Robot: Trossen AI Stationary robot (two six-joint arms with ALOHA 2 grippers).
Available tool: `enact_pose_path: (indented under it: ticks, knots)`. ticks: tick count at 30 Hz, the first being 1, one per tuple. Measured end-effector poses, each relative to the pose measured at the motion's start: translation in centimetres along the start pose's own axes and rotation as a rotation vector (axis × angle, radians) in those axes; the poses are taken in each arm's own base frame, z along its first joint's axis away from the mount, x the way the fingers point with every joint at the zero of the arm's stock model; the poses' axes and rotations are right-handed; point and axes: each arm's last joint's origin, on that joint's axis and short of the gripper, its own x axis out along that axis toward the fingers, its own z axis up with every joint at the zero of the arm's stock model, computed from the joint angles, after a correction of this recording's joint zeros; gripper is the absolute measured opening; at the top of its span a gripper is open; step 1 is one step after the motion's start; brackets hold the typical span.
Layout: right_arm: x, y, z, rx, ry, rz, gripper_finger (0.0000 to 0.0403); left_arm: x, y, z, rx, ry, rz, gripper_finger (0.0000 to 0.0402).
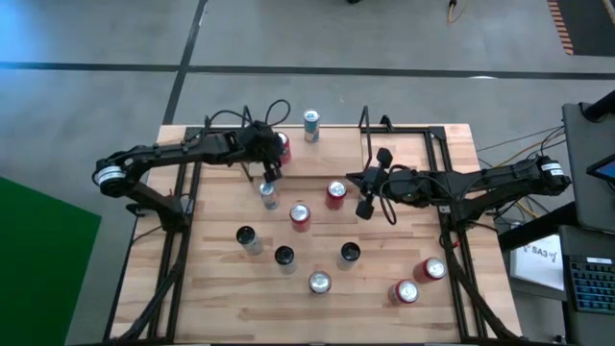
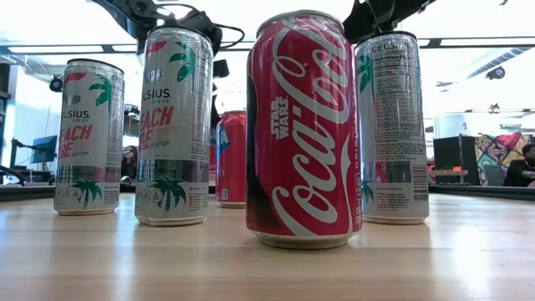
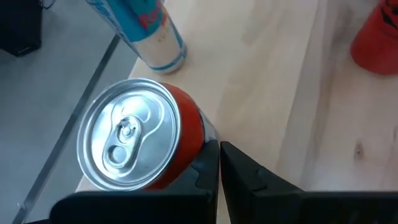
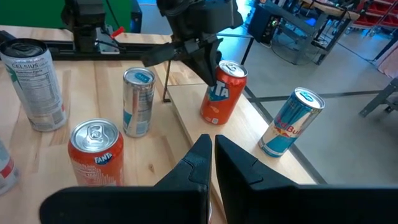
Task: Place canned beverage on shelf
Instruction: Put the bottom left orange soda can on the shelf
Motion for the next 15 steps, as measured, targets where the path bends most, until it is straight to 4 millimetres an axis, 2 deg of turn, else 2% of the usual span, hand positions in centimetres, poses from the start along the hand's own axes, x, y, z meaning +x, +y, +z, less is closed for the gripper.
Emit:
enact_pose_path:
  ticks: [10, 15]
  knots:
    - [0.01, -0.02, 0.00, 0.001, 0.000, -0.001, 0.0012, 0.06, 0.71, 0.17, -0.019, -0.029, 0.024, 0.0000]
    - [0.01, -0.02, -0.01, 0.003, 0.001, -0.001, 0.0012, -0.58, 0.63, -0.01, -0.009, -0.011, 0.016, 0.0000]
